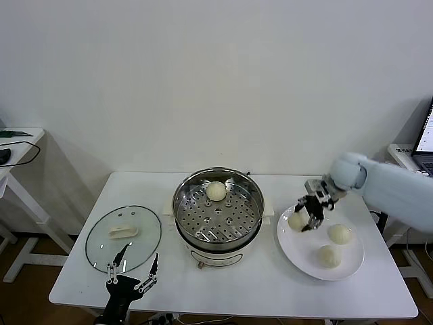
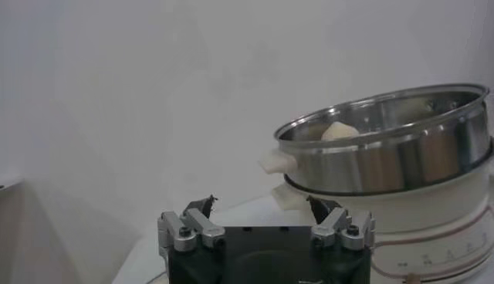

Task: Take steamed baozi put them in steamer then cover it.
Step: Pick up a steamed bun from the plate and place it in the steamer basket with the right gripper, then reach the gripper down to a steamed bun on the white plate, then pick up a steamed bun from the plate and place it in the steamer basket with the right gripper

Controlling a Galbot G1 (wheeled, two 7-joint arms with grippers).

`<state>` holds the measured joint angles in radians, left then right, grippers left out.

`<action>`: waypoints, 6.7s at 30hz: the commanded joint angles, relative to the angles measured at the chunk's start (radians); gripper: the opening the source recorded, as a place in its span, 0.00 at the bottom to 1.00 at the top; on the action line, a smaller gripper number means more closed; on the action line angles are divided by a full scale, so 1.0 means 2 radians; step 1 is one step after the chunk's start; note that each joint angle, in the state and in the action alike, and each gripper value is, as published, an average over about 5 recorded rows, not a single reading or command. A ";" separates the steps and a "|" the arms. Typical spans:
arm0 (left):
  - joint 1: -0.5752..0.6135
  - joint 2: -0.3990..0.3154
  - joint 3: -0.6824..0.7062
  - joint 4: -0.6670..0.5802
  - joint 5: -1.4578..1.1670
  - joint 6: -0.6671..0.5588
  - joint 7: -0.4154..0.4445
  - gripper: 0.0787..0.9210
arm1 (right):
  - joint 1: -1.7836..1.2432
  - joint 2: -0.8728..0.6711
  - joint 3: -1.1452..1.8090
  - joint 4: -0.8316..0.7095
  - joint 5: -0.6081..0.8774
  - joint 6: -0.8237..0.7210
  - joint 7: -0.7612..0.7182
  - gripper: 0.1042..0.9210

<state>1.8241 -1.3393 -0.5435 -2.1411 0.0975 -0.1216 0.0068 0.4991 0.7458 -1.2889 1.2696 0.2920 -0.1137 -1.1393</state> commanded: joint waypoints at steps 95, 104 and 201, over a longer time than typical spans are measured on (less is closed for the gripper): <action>-0.018 -0.002 -0.006 0.012 -0.018 -0.007 -0.009 0.88 | -0.087 -0.184 -0.041 0.079 -0.066 0.042 0.035 0.88; -0.018 -0.004 -0.004 0.013 -0.018 -0.007 -0.012 0.88 | -0.160 -0.160 0.023 0.063 -0.078 0.025 0.099 0.88; -0.003 0.008 0.001 -0.035 -0.043 0.011 -0.024 0.88 | 0.006 0.218 -0.001 0.129 -0.322 0.414 -0.002 0.82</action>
<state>1.8199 -1.3234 -0.5408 -2.2125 0.0122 -0.0986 -0.0415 0.5240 1.1868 -1.3066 1.5295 -0.3250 0.7082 -1.1507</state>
